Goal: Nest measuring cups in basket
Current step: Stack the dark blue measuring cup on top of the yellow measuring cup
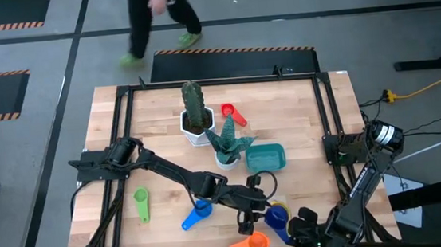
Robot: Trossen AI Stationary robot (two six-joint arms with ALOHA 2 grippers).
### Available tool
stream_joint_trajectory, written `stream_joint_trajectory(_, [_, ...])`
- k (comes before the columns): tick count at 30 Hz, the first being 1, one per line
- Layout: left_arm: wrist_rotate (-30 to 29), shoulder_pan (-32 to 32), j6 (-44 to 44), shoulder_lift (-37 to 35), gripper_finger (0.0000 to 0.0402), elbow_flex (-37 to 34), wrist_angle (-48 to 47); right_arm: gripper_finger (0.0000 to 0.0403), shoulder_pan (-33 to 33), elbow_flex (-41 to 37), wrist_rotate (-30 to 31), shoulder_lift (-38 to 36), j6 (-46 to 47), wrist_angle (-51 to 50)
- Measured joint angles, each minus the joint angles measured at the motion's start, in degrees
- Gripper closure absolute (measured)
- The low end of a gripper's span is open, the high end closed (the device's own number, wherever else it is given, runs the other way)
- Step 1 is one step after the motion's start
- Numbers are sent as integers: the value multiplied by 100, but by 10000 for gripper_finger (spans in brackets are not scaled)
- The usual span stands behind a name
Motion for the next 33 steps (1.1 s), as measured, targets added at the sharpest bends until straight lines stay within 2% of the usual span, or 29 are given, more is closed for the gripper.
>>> stream_joint_trajectory(9, [-173,4,0,13,299,0,-9,386,-2,0,8,0,1,63])
stream_joint_trajectory(20, [-218,2,-23,13,377,0,13,386,-2,0,-2,2,5,40])
stream_joint_trajectory(33, [-227,2,-11,13,376,0,4,380,-2,0,-6,4,27,61])
